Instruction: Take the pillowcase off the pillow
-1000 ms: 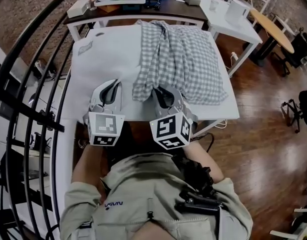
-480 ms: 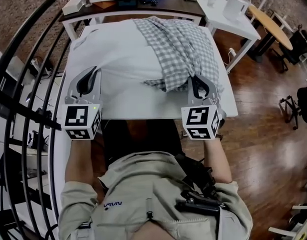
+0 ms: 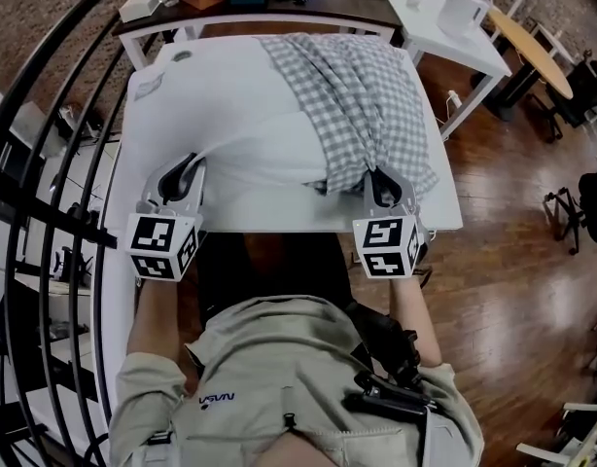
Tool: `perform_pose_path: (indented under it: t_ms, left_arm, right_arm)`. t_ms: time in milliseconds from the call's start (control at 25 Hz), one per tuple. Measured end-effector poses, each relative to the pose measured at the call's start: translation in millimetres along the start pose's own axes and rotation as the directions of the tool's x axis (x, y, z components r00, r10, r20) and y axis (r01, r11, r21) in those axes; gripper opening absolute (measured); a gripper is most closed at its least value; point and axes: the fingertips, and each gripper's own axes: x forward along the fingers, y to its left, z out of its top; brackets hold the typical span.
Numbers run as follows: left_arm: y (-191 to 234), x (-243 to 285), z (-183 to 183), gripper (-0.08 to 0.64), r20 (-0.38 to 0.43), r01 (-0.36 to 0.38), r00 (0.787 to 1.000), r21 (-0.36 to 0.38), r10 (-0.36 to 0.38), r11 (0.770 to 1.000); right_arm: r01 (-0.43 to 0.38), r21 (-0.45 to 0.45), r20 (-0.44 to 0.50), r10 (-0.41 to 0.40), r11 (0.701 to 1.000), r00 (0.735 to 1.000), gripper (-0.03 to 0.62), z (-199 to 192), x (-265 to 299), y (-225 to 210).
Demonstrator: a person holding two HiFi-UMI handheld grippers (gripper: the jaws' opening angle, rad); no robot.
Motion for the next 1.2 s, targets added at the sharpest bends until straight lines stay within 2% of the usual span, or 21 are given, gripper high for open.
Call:
perform_pose_path:
  t_ms: [80,200,320,400,520,720,800,920,1080,1200]
  left_arm:
    - [-8,-4,5,0.099,0.009,0.03,1.0,0.0,-0.03,1.0]
    - [-11,-18,22,0.211,0.04,0.073,0.997,-0.054,-0.071,0.996]
    - [-9,-27,52,0.259,0.085,0.09,0.993,-0.047,-0.086,0.995]
    - [-9,-21,71,0.264,0.101,0.088,0.991,-0.012,-0.086,0.996]
    - [-11,-12,91,0.264,0.109,0.101,0.989,0.022,-0.103,0.995]
    - [-18,-15,110,0.262,0.1,0.17,0.98,0.032,-0.173,0.985]
    - [-12,-20,120,0.261,0.104,0.159,0.981,0.037,-0.162,0.987]
    - [8,-13,136,0.261,0.101,0.101,0.989,0.067,-0.107,0.993]
    - [21,33,153,0.261,0.1,0.094,0.99,0.069,-0.1,0.993]
    - [27,86,152,0.262,0.042,0.094,0.994,0.057,-0.097,0.994]
  right_arm:
    - [-0.018,0.028,0.018,0.017,0.999,1.0,0.022,-2,0,0]
    - [-0.061,0.082,0.064,0.056,0.995,0.996,0.028,2,-8,-1]
    - [-0.119,0.122,0.114,0.105,0.985,0.988,0.067,17,-22,-6]
    - [-0.151,0.128,0.159,0.131,0.98,0.979,0.103,33,-34,-11]
    - [-0.183,0.126,0.246,0.148,0.975,0.958,0.106,64,-52,-19]
    - [-0.225,0.116,0.365,0.169,0.967,0.915,0.106,109,-57,-43]
    - [-0.226,0.106,0.391,0.168,0.968,0.905,0.106,125,-48,-54]
    - [-0.218,0.081,0.421,0.165,0.973,0.892,0.106,152,-29,-66]
    - [-0.25,0.08,0.44,0.19,0.965,0.877,0.106,189,2,-76]
    - [-0.277,0.088,0.434,0.213,0.957,0.875,0.106,209,30,-81]
